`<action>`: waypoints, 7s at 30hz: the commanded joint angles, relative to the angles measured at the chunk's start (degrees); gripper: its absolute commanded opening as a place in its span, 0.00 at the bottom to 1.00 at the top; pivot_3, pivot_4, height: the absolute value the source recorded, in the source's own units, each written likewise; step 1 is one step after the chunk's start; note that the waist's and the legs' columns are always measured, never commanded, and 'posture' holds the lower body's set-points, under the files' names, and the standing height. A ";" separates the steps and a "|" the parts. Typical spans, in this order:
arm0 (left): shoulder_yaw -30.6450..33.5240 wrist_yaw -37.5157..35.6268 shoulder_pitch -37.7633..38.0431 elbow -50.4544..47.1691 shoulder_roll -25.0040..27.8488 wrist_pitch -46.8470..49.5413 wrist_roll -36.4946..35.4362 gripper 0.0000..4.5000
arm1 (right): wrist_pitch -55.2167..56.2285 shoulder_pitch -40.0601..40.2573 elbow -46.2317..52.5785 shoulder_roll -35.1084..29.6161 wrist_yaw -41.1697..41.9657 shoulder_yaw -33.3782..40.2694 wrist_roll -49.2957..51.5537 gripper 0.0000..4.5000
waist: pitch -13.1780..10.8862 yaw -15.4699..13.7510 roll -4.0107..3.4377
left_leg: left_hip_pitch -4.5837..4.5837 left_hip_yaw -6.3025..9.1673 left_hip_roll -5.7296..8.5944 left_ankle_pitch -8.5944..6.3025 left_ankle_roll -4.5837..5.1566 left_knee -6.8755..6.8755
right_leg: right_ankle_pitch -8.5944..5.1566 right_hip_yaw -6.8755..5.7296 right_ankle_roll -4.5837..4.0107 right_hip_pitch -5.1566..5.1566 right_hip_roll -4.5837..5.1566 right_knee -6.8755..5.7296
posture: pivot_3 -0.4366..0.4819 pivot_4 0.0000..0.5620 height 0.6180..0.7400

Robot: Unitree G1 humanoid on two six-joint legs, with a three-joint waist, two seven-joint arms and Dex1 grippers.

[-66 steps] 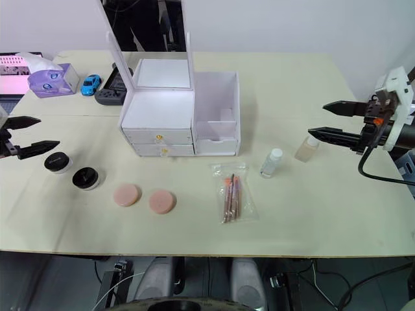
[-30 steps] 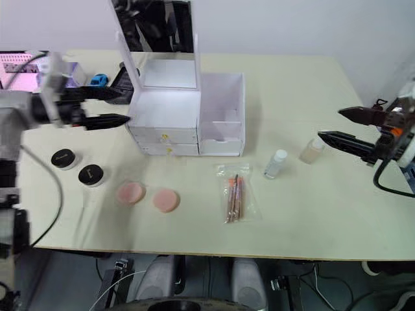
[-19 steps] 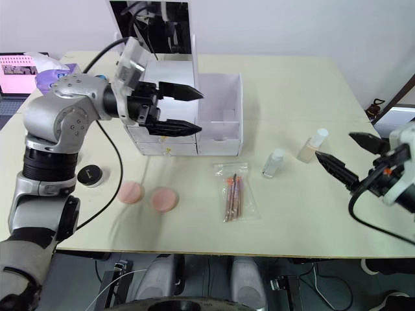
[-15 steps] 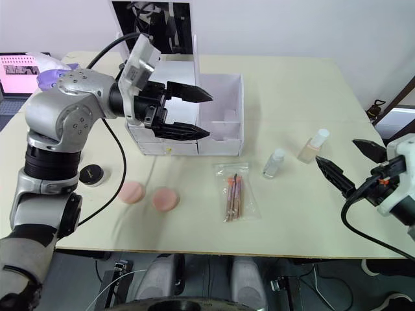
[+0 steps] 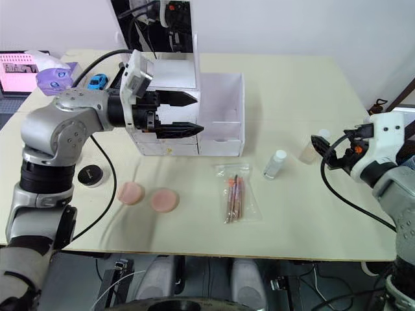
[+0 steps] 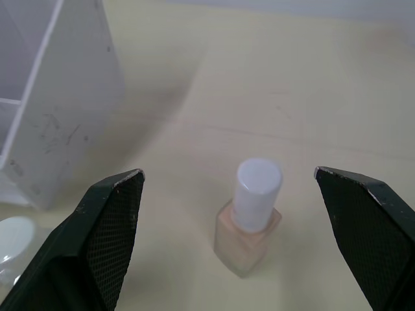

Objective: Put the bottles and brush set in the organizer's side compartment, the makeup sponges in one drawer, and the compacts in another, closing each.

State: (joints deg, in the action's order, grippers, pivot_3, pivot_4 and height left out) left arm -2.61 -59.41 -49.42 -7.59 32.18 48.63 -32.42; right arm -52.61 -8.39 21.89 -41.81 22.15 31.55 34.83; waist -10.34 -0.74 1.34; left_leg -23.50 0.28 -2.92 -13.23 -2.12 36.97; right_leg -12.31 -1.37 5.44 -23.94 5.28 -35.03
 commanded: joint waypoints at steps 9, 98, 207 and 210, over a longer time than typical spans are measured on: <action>5.18 5.88 3.71 -8.03 0.67 3.13 -6.40 0.99 | 9.00 -5.10 -11.40 0.43 1.32 -5.74 -5.89 1.00 | 0.00 0.25 -0.02 | 0.06 0.00 0.01 0.00 0.00 0.09 | 0.03 0.01 -0.03 0.06 0.00 -0.02 | 0.48 0.27 0.91; 11.54 7.37 15.55 -7.45 9.32 -6.35 -4.43 1.00 | -2.54 -41.55 -13.05 8.02 7.57 -32.90 -3.53 0.16 | -0.24 1.43 -0.17 | -0.22 -0.04 -0.03 0.00 0.00 -0.14 | 0.03 0.28 -0.12 -0.42 -0.22 0.00 | 0.48 0.27 0.91; 3.62 -4.61 13.54 -10.26 9.78 -13.93 -5.05 1.00 | 5.12 -1.42 1.94 -3.66 13.84 -17.19 0.64 0.39 | -0.24 1.33 0.09 | 0.04 -0.34 -0.02 -0.03 0.01 -0.02 | 0.03 0.92 -0.12 -0.30 -0.44 -0.03 | 0.48 0.27 0.91; 3.93 -4.36 13.12 -9.88 9.89 -14.19 -4.78 1.00 | 5.40 -1.32 2.73 -2.87 13.86 -16.33 1.75 0.30 | -0.24 1.33 0.09 | 0.04 -0.32 -0.02 -0.02 0.01 0.00 | 0.02 0.93 -0.11 -0.29 -0.45 -0.03 | 0.48 0.27 0.91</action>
State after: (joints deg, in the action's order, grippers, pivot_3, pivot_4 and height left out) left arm 0.66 -63.97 -35.53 -16.40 42.00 35.51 -37.14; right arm -47.92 -9.39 23.26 -44.74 36.02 13.89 35.90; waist -10.58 0.59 1.43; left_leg -23.46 -0.02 -2.94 -13.26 -2.11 36.97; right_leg -12.30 -0.42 5.35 -24.23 4.79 -35.06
